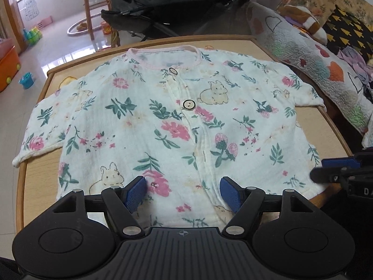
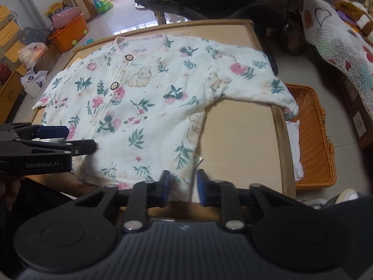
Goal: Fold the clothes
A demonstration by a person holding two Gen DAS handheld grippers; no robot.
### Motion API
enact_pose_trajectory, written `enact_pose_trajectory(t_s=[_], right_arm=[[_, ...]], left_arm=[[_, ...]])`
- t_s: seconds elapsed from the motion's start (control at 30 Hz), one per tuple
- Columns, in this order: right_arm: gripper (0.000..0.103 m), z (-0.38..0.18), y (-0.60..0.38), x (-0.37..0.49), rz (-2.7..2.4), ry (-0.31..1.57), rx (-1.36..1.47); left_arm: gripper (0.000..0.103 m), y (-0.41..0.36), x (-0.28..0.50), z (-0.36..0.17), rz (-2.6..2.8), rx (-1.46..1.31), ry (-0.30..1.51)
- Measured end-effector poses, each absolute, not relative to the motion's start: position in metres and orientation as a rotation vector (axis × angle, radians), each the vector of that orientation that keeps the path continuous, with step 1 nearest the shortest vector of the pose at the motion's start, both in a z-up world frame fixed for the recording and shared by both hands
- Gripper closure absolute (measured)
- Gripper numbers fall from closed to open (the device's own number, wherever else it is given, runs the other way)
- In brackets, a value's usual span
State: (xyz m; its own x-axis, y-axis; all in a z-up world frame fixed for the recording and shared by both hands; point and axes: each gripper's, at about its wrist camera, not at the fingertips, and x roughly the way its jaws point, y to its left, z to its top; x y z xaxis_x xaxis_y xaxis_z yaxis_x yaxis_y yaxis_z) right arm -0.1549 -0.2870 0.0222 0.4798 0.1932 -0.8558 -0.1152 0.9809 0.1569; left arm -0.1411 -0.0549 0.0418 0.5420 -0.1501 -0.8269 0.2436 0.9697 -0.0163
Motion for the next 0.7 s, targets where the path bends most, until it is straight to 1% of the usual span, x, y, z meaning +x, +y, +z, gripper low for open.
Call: enact_pose_trajectory(t_s=[0.03, 0.27, 0.47, 0.6, 0.67, 0.7], right_arm=[[0.101, 0.023, -0.285, -0.155, 0.198, 1.055, 0.071], [0.102, 0.036, -0.283, -0.161, 0.202, 1.062, 0.006], [0.102, 0.038, -0.288, -0.164, 0.167, 1.095, -0.016], [0.096, 0.041, -0.283, -0.164, 0.167, 1.087, -0.055], [0.089, 0.047, -0.281, -0.165, 0.161, 1.068, -0.092], [0.083, 0.049, -0.281, -0.166, 0.151, 1.06, -0.105]], left_arm=[[0.03, -0.055, -0.141, 0.042, -0.234, 0.107, 0.968], [0.028, -0.057, -0.142, 0.041, -0.224, 0.103, 0.96], [0.025, -0.061, -0.143, 0.039, -0.233, 0.102, 0.954], [0.025, -0.054, -0.142, 0.042, -0.241, 0.054, 0.954], [0.025, -0.044, -0.143, 0.048, -0.224, -0.003, 0.931], [0.025, -0.037, -0.143, 0.053, -0.211, -0.03, 0.911]])
